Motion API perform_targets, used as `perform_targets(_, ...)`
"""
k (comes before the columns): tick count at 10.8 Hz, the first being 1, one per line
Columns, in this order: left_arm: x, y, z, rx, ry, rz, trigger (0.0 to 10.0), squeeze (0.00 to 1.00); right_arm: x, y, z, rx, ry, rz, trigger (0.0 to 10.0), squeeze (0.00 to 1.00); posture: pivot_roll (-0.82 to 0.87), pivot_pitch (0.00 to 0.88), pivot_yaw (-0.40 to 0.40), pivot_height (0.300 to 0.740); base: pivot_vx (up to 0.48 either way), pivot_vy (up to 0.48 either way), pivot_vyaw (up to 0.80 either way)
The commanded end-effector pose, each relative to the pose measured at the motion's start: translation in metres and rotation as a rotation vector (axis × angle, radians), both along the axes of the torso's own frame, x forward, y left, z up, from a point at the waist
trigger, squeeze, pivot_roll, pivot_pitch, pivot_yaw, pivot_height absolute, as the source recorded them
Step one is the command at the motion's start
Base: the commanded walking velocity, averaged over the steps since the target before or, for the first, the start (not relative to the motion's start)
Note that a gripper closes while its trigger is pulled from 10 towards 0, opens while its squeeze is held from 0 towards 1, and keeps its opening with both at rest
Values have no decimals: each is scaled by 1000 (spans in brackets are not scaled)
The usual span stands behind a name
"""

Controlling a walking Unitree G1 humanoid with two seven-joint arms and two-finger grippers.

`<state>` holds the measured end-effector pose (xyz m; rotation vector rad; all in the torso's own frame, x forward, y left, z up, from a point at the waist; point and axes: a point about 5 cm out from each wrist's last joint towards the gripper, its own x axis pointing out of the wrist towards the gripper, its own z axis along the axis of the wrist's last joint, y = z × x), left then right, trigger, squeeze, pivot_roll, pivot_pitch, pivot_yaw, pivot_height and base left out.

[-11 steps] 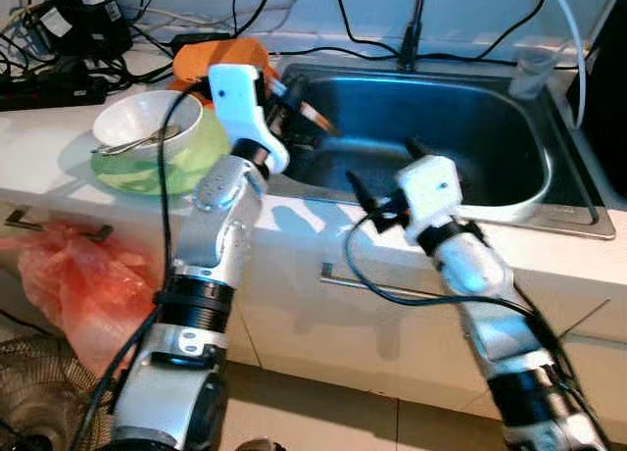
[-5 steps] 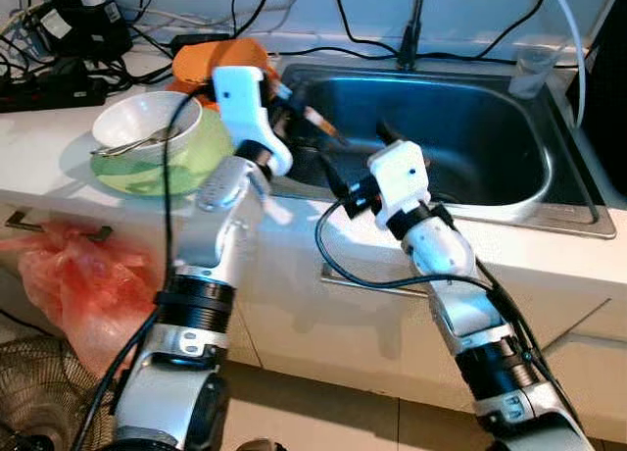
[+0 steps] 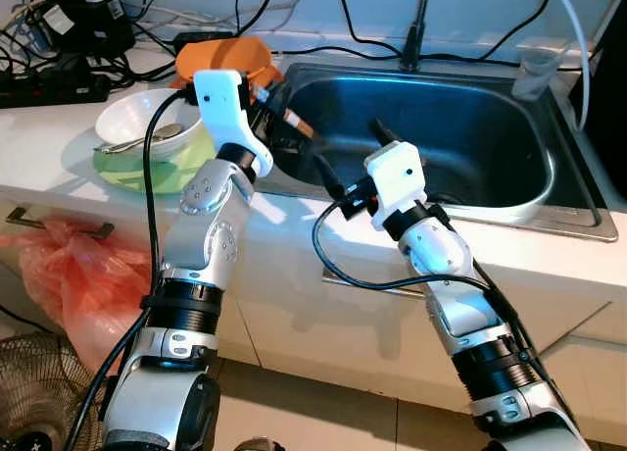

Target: Kitchen organization

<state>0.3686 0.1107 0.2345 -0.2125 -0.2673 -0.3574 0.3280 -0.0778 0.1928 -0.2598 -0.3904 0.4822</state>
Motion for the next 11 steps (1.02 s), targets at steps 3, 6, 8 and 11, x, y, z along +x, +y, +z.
perform_targets(3, 0, 3, -11, 9, 25, 14, 0, 0, -2, -4, 4, 16, -16, 6, 10000, 0, 70, 36, 63, 740, 0, 0, 0)
perform_targets(6, 0, 3, -25, 6, 51, 19, 0, 0, -7, -2, 0, 40, 5, -5, 10000, 0, 39, 7, 42, 740, 0, 0, 0)
perform_targets(8, 2, 9, -14, -25, 17, 73, 0, 0, -16, -3, -9, 49, 54, 20, 10000, 0, 16, 35, 45, 740, 0, 0, 0)
perform_targets(11, 5, 1, -12, -20, 10, 45, 0, 0, -19, -8, -8, 58, 54, -10, 10000, 0, 15, 29, 35, 740, 0, 0, 0)
